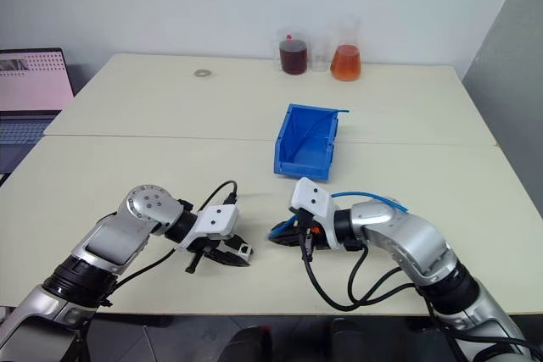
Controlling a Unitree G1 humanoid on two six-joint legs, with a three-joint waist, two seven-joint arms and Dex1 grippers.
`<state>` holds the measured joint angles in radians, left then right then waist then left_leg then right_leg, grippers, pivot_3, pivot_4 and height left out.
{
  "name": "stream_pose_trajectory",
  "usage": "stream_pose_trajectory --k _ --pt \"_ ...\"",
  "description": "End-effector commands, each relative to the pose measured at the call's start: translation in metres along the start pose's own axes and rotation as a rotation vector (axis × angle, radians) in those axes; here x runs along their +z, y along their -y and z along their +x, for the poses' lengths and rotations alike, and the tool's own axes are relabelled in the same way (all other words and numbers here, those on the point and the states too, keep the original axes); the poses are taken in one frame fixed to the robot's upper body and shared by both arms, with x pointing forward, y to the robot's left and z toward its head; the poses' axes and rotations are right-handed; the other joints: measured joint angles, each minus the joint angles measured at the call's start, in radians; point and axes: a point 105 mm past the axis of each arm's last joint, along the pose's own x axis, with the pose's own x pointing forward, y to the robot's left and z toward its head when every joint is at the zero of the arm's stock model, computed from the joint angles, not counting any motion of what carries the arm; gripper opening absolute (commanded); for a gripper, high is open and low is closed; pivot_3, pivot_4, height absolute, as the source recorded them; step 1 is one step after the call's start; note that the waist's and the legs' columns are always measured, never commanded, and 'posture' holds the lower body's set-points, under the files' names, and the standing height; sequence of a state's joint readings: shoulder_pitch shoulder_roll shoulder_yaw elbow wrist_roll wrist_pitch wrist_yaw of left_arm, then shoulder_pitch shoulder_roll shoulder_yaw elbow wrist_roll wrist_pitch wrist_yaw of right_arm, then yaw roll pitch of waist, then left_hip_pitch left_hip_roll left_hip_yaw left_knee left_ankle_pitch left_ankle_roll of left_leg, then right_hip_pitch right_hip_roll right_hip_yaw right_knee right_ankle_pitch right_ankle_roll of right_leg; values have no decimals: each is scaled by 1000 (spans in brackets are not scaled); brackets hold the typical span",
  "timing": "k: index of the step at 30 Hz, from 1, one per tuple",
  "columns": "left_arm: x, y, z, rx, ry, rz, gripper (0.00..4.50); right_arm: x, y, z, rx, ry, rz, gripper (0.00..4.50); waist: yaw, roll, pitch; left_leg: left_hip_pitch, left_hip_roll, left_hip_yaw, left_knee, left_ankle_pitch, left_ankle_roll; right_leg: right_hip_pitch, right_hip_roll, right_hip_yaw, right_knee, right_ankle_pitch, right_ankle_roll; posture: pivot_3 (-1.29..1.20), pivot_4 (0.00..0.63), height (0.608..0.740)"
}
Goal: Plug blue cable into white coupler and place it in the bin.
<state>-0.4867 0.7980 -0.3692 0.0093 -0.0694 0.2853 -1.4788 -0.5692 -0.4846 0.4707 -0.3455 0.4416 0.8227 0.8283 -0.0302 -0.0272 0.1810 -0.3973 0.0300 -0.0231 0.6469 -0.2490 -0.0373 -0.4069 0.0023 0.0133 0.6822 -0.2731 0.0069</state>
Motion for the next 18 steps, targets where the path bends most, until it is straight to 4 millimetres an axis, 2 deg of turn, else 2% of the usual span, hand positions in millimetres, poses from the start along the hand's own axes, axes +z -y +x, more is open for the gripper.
stream_pose_trajectory --k 1,18 --pt "-8 -2 6 37 -35 -20 799 9 3 4 5 -7 -50 252 1 0 0 0 0 0 0 0 0 0 0 0 0 0 0 0 150 740" --pt "-11 -1 9 87 -27 -50 799 10 2 25 37 -61 -105 252 5 1 -1 1 -1 0 1 0 0 1 -1 0 1 0 0 0 150 740"
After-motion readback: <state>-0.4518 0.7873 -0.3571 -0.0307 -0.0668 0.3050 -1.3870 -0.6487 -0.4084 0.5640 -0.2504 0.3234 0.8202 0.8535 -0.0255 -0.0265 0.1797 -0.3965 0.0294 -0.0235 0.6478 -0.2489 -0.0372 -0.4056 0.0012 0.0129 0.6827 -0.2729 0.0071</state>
